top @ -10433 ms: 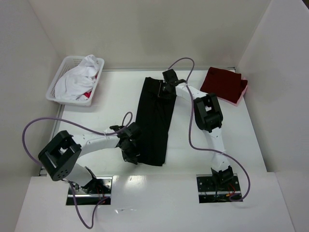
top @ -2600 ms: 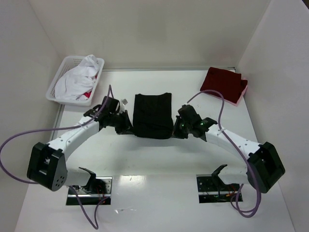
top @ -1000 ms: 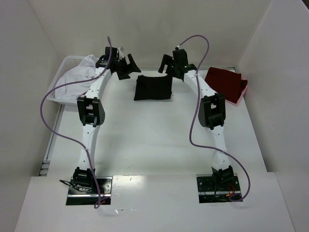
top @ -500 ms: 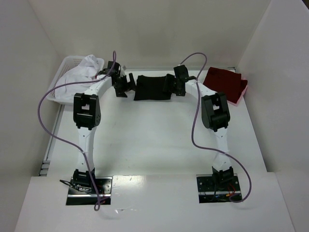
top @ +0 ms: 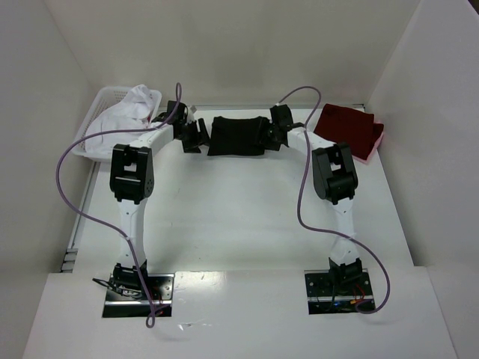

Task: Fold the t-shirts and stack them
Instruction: Fold the long partially folded tshirt into a neat square

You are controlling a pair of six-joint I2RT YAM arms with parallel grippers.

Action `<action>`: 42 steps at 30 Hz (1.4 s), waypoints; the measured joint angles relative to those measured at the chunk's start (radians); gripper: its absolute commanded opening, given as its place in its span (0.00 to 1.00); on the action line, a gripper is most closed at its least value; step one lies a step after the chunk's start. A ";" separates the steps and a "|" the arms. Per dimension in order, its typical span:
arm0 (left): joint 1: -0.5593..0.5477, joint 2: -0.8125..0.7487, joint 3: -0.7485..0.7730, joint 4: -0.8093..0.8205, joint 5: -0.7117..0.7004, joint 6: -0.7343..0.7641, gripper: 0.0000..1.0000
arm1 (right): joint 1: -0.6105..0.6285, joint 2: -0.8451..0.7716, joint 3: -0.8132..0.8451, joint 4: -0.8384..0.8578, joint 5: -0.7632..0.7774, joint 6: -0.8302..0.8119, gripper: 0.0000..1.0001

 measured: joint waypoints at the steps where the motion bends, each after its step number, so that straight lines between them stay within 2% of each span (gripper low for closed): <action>1: 0.000 0.000 0.000 0.004 0.000 0.000 0.60 | 0.000 0.000 -0.002 0.002 -0.007 0.006 0.48; 3: 0.000 0.000 0.000 0.012 0.002 -0.002 0.47 | 0.000 0.000 -0.005 0.003 -0.016 0.013 0.31; 6: -0.004 0.000 0.000 0.019 0.006 -0.003 0.30 | 0.000 0.000 -0.013 0.007 -0.026 0.021 0.20; 10: -0.017 0.000 -0.002 0.024 0.009 -0.001 0.21 | 0.000 -0.011 -0.050 0.022 -0.035 0.030 0.15; 14: -0.030 -0.002 -0.051 0.052 0.012 -0.001 0.06 | 0.000 -0.038 -0.093 0.032 -0.041 0.034 0.15; 17: -0.034 -0.008 -0.102 0.066 0.033 -0.006 0.00 | 0.000 -0.054 -0.118 0.037 -0.043 0.034 0.15; 23: -0.048 -0.087 -0.209 0.078 0.025 -0.005 0.00 | 0.000 -0.132 -0.212 0.037 -0.044 0.034 0.15; 33: -0.086 -0.372 -0.525 0.059 0.019 -0.031 0.00 | 0.017 -0.379 -0.451 0.018 -0.048 0.045 0.16; 42: -0.136 -0.602 -0.729 -0.007 0.012 -0.045 0.00 | 0.167 -0.563 -0.707 -0.011 -0.051 0.111 0.20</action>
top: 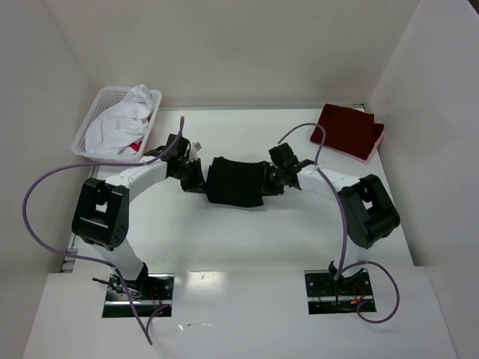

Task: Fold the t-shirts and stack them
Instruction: Fold the long partially folded tshirt into a neat square, then put the neatly folded tshirt into the corner of the board with the right arm

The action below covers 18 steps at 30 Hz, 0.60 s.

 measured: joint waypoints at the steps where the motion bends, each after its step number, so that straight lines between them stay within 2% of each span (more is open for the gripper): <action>1: -0.013 -0.021 -0.020 -0.010 0.000 -0.009 0.00 | 0.007 -0.026 -0.032 -0.006 -0.002 0.017 0.23; 2: -0.025 -0.038 -0.037 -0.018 0.000 -0.013 0.00 | 0.011 -0.056 -0.062 -0.015 -0.003 0.031 0.30; 3: -0.037 -0.057 -0.054 -0.028 0.000 -0.015 0.03 | 0.012 -0.083 -0.083 -0.024 -0.002 0.045 0.45; 4: -0.048 -0.074 -0.067 -0.041 -0.001 -0.018 0.09 | 0.012 -0.109 -0.099 -0.032 0.001 0.058 0.48; 5: -0.059 -0.089 -0.076 -0.057 -0.004 -0.025 0.15 | 0.012 -0.136 -0.110 -0.039 0.006 0.067 0.53; 6: -0.068 -0.103 -0.082 -0.069 -0.007 -0.031 0.33 | 0.012 -0.160 -0.115 -0.046 0.013 0.075 0.63; 7: -0.074 -0.120 -0.086 -0.080 -0.014 -0.033 0.44 | 0.012 -0.180 -0.116 -0.047 0.020 0.081 0.68; 9: -0.078 -0.153 -0.087 -0.105 -0.038 -0.045 0.58 | 0.012 -0.218 -0.116 -0.048 0.034 0.089 0.77; 10: -0.077 -0.169 -0.085 -0.115 -0.052 -0.051 0.68 | 0.012 -0.232 -0.116 -0.048 0.039 0.092 0.85; 12: -0.077 -0.188 -0.068 -0.140 -0.075 -0.056 0.74 | 0.012 -0.244 -0.116 -0.047 0.046 0.098 0.92; 13: -0.077 -0.190 -0.055 -0.146 -0.085 -0.057 0.77 | 0.012 -0.244 -0.116 -0.047 0.050 0.097 1.00; 18: -0.072 -0.190 -0.003 -0.158 -0.125 -0.057 0.88 | 0.012 -0.227 -0.116 -0.044 0.064 0.089 1.00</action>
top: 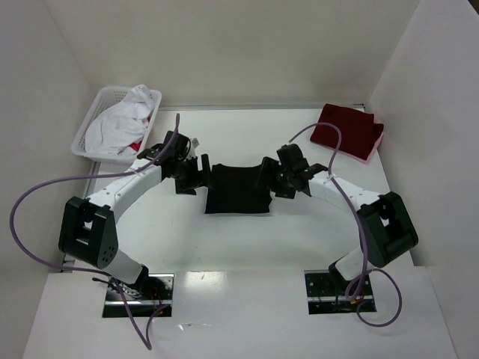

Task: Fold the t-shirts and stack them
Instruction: Put the neatly folded tshirt into the corner of the board with the right arm

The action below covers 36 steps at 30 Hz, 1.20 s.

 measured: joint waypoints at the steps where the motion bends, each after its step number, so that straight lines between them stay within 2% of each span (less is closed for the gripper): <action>1: 0.003 0.000 0.007 -0.001 -0.003 0.000 0.88 | 0.000 0.007 0.000 0.003 0.005 -0.003 1.00; 12: 0.030 -0.010 0.070 -0.008 -0.033 0.027 0.91 | -0.040 0.155 0.027 0.034 0.050 -0.058 1.00; 14: 0.030 -0.013 0.074 -0.008 -0.034 0.027 0.92 | -0.042 0.182 0.046 0.040 0.054 -0.070 0.94; 19: 0.033 -0.022 0.074 -0.009 -0.036 0.028 0.92 | -0.042 0.234 0.083 0.063 0.050 -0.092 0.90; 22: 0.042 -0.028 0.075 -0.009 -0.037 0.029 0.92 | -0.042 0.256 0.095 0.072 0.049 -0.106 0.83; 29: 0.059 -0.058 0.075 -0.009 -0.037 0.029 0.93 | -0.042 0.287 0.107 0.104 0.038 -0.126 0.58; 33: 0.062 -0.078 0.075 -0.009 -0.037 0.029 0.93 | -0.042 0.305 0.109 0.126 0.017 -0.128 0.38; 34: 0.062 -0.082 0.075 -0.009 -0.037 0.029 0.93 | -0.042 0.311 0.109 0.132 0.008 -0.129 0.28; 36: 0.062 -0.085 0.075 -0.009 -0.036 0.029 0.93 | -0.042 0.324 0.112 0.143 -0.004 -0.127 0.17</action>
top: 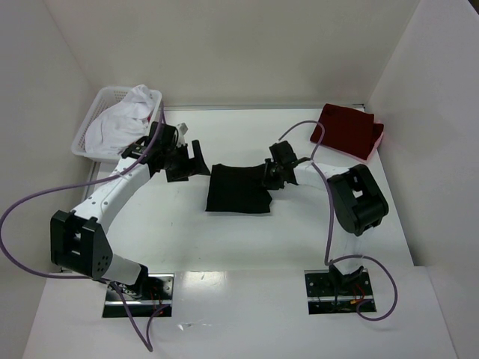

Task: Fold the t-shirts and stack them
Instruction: Put the neatly folded tshirt into the corner of the board with the right arm

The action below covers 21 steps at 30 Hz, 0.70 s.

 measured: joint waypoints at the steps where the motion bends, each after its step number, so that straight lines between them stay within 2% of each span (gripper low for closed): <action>1: 0.000 0.000 0.000 0.000 0.000 0.000 0.93 | 0.000 0.005 0.004 0.002 -0.003 0.000 0.04; 2: 0.000 0.000 0.000 0.000 0.001 0.000 0.93 | 0.000 0.009 0.008 0.003 -0.008 0.002 0.00; 9: 0.002 -0.001 0.000 -0.002 0.002 0.015 0.93 | -0.003 0.023 0.063 -0.032 0.036 0.000 0.00; 14: 0.017 -0.006 0.000 -0.003 0.015 0.022 0.93 | -0.049 0.066 0.245 -0.120 0.078 -0.065 0.00; 21: 0.024 -0.006 0.002 -0.007 0.037 0.045 0.93 | -0.198 0.144 0.516 -0.192 0.117 -0.179 0.00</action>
